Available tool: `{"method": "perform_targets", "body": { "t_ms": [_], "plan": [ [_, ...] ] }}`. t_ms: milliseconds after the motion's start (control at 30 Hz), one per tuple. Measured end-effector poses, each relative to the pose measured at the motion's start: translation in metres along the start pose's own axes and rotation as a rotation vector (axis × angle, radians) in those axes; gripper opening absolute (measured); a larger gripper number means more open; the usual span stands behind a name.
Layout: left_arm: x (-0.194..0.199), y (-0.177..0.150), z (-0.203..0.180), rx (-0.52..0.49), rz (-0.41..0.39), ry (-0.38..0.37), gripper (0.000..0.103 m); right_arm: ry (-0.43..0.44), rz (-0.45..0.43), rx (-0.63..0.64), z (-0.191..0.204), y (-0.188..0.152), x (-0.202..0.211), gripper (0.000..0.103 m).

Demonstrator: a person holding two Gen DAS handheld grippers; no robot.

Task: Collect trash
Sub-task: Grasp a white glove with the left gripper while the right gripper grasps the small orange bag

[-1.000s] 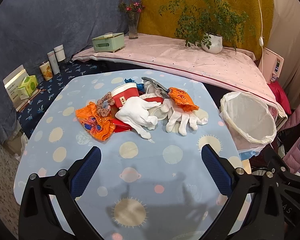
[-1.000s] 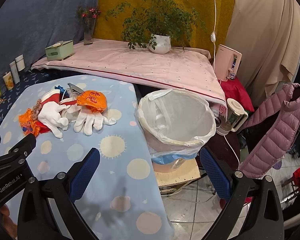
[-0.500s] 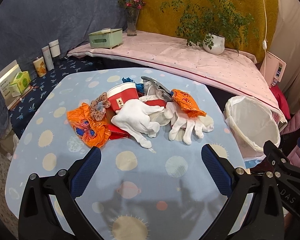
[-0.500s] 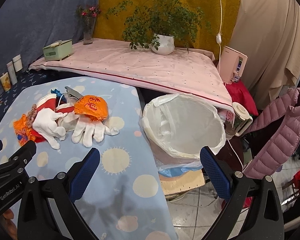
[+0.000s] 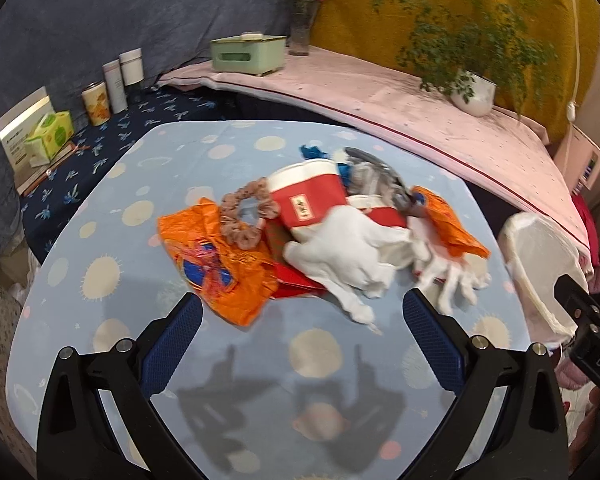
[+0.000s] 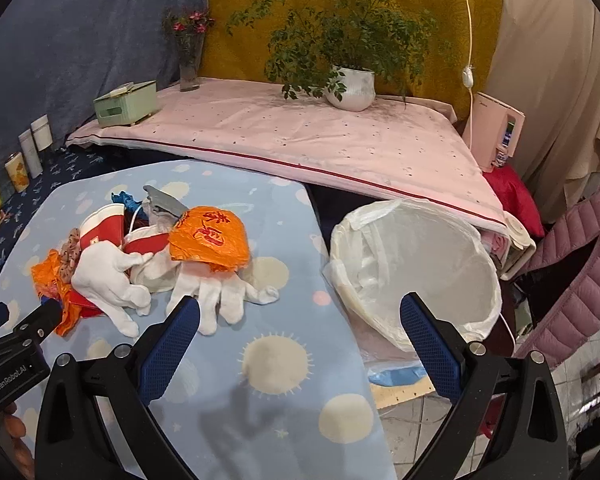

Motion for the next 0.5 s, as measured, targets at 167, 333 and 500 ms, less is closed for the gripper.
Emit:
{"method": "perform_targets", "body": {
  "t_ms": [167, 333, 500],
  "plan": [
    [-0.016, 0.009, 0.030, 0.026, 0.004, 0.028, 0.096, 0.046, 0.000, 0.029, 0.032, 0.010, -0.019, 0.096],
    [-0.032, 0.017, 0.050, 0.058, 0.017, 0.030, 0.096, 0.085, 0.004, 0.063, 0.062, 0.017, -0.040, 0.095],
    [-0.043, 0.021, 0.051, 0.063, 0.023, 0.010, 0.095, 0.105, 0.030, 0.092, 0.084, 0.021, -0.066, 0.088]
  ]
}}
Point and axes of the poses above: each gripper's, at about its wrist camera, not at the fingertips, and x roughly against the way its jaws point, z to its left, y to its top, the point moved 7 cm from there along -x, roughly the way its jaws point
